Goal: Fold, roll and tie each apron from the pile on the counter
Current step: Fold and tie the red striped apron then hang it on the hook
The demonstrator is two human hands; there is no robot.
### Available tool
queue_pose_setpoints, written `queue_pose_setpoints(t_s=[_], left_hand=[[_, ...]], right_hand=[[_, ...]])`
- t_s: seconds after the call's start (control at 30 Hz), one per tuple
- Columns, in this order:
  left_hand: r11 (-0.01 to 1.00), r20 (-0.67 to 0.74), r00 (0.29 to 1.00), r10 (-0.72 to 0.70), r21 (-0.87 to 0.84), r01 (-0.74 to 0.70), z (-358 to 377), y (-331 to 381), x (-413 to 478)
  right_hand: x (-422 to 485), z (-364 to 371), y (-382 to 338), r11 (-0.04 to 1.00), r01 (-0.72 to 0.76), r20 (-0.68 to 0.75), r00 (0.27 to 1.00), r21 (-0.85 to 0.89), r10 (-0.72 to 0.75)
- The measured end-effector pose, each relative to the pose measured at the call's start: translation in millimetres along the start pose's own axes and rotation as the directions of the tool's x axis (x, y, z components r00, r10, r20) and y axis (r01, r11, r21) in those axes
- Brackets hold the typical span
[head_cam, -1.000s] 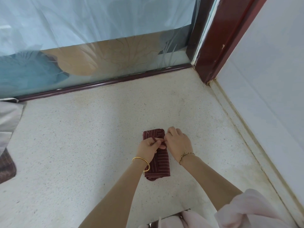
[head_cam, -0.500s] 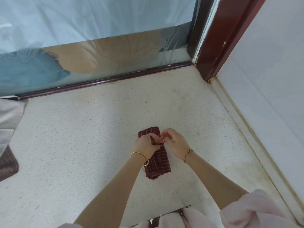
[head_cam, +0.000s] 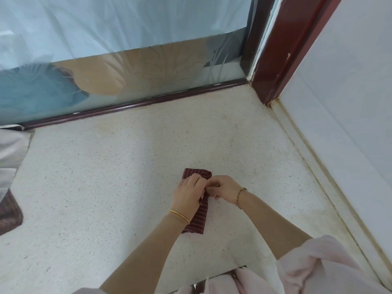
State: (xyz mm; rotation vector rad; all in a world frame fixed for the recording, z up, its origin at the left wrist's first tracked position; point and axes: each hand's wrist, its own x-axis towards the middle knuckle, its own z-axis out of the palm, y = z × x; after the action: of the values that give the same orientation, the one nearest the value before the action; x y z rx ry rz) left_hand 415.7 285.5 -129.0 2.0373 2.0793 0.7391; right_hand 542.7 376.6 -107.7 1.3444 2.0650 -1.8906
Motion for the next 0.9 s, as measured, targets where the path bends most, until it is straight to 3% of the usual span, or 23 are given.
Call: queue_pose_setpoints(t_s=[0.23,0.3,0.37,0.43,0.53,0.77,0.9], left_hand=[[0.989,-0.011,0.992,-0.129,0.065,0.130,-1,-11,0],[0.982,0.004,0.983,-0.183,0.044,0.183,-3,-10,2],[0.977,0.041,0.976,-0.212,0.046,0.210,-5,-10,2],[0.962,0.049,0.961,-0.271,0.029,0.270,-6,-13,0],[0.938,0.062,0.936,-0.345,-0.020,0.347,-4,-20,-4],[0.932,0.097,0.930,-0.354,-0.049,0.359,-3,-17,-3],[0.925,0.106,0.924,-0.366,-0.069,0.374,-4,-17,-3]], right_hand=[[6,-1,-5,0.915,0.114,0.015,0.993,-0.387,-0.117],[7,1,-3,0.957,0.068,-0.013,0.997,-0.282,-0.074],[5,-1,0,0.999,-0.019,-0.049,0.999,-0.030,0.018],[2,-5,2,0.968,-0.050,-0.097,0.992,0.246,0.076],[-2,-12,5,0.947,-0.050,-0.135,0.986,0.318,0.097],[5,11,4,0.998,0.029,-0.203,0.978,-0.056,-0.040],[11,19,-9,0.867,0.007,-0.237,0.961,-0.499,-0.144]])
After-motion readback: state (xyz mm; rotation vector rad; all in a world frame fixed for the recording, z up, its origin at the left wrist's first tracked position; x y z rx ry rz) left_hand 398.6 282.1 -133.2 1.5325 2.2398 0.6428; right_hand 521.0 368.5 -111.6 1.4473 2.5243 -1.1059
